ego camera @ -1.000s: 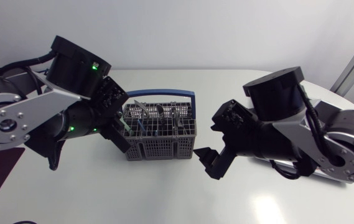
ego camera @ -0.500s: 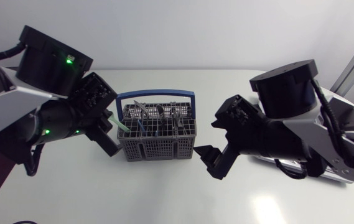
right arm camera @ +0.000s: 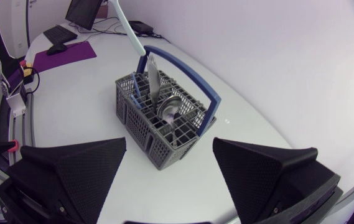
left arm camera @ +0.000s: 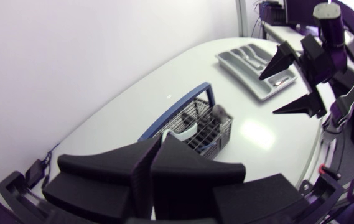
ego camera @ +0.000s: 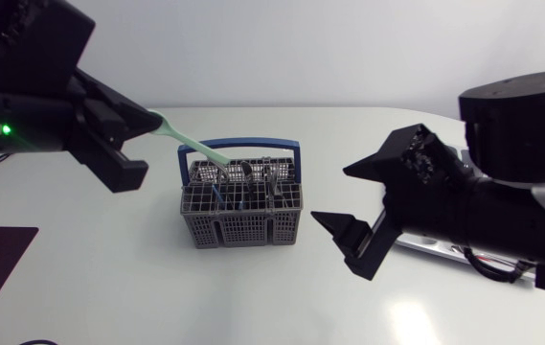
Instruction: Unload the cutlery basket into the drawer organizer.
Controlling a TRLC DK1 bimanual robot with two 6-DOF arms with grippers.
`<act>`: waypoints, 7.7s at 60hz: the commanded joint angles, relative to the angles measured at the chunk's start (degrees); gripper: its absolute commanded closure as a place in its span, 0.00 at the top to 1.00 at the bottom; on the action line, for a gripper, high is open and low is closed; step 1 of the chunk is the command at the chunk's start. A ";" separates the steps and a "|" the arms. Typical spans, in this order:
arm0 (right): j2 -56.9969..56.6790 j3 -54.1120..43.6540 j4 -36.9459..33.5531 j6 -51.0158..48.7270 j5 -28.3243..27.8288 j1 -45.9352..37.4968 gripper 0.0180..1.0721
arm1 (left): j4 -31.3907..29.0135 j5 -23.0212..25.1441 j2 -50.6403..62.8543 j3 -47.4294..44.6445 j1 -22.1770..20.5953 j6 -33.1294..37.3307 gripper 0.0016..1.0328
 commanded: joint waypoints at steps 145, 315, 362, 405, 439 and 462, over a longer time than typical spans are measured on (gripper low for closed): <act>0.11 -9.68 8.93 -14.69 -0.63 -1.18 0.13 | 8.42 33.62 18.73 9.40 11.14 -17.13 0.84; 0.64 -12.93 -8.30 -48.79 -27.87 -45.47 0.88 | 46.57 25.45 6.07 -38.06 14.48 18.64 0.84; -1.73 -19.08 0.75 -35.61 -22.33 -30.88 0.88 | 55.00 29.67 16.35 -34.45 15.98 15.65 0.56; -1.91 -18.90 1.28 -34.03 -20.75 -27.46 0.88 | 53.60 32.21 16.88 -31.64 16.50 13.63 0.23; -3.05 -16.97 0.66 -30.78 -17.32 -20.51 0.88 | 42.35 32.21 4.40 -28.48 16.77 13.72 0.21; -4.55 -11.87 -2.15 -26.38 -15.74 -15.59 0.88 | 28.64 32.21 -7.73 -23.47 17.21 13.45 0.21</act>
